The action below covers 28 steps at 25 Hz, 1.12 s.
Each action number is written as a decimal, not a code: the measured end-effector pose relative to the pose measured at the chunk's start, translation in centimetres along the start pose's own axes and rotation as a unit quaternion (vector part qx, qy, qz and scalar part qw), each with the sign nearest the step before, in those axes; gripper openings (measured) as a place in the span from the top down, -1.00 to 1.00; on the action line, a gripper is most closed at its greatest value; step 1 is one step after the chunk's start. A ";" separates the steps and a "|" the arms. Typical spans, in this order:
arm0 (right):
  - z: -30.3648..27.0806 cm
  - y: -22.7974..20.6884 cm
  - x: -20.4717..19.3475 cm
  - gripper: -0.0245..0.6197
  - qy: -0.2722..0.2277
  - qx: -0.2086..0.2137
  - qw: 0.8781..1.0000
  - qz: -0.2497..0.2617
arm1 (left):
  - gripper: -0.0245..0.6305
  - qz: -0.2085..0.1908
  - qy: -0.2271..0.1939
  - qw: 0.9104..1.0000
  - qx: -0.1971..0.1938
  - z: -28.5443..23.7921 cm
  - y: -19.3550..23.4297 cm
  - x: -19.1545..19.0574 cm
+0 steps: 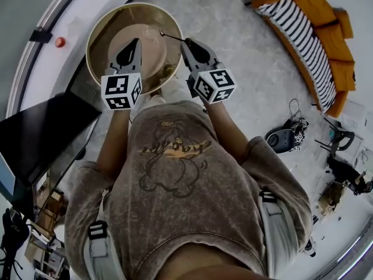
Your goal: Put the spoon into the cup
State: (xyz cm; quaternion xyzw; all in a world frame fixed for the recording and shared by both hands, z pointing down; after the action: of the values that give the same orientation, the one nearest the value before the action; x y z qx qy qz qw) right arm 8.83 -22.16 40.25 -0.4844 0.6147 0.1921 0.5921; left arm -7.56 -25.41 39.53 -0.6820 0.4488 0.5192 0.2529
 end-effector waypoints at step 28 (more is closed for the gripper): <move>-7.9 -6.7 -3.9 0.73 0.063 0.023 0.997 -0.030 | 0.87 0.026 0.053 0.998 0.022 -8.2 2.6 -5.1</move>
State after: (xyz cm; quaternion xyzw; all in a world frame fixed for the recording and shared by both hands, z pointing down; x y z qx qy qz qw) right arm 9.44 -30.20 47.86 -0.5004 0.6403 0.1289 0.5683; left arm -6.21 -31.51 47.38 -0.6913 0.4902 0.4783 0.2301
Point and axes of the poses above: the fingertips, and each gripper's own axes: z backward along the fingers, y to its left, x out of its top, the point moved 3 cm from there along z, backward along the fingers, and after that the axes turned 6 degrees about x, right-handed, at the moved point
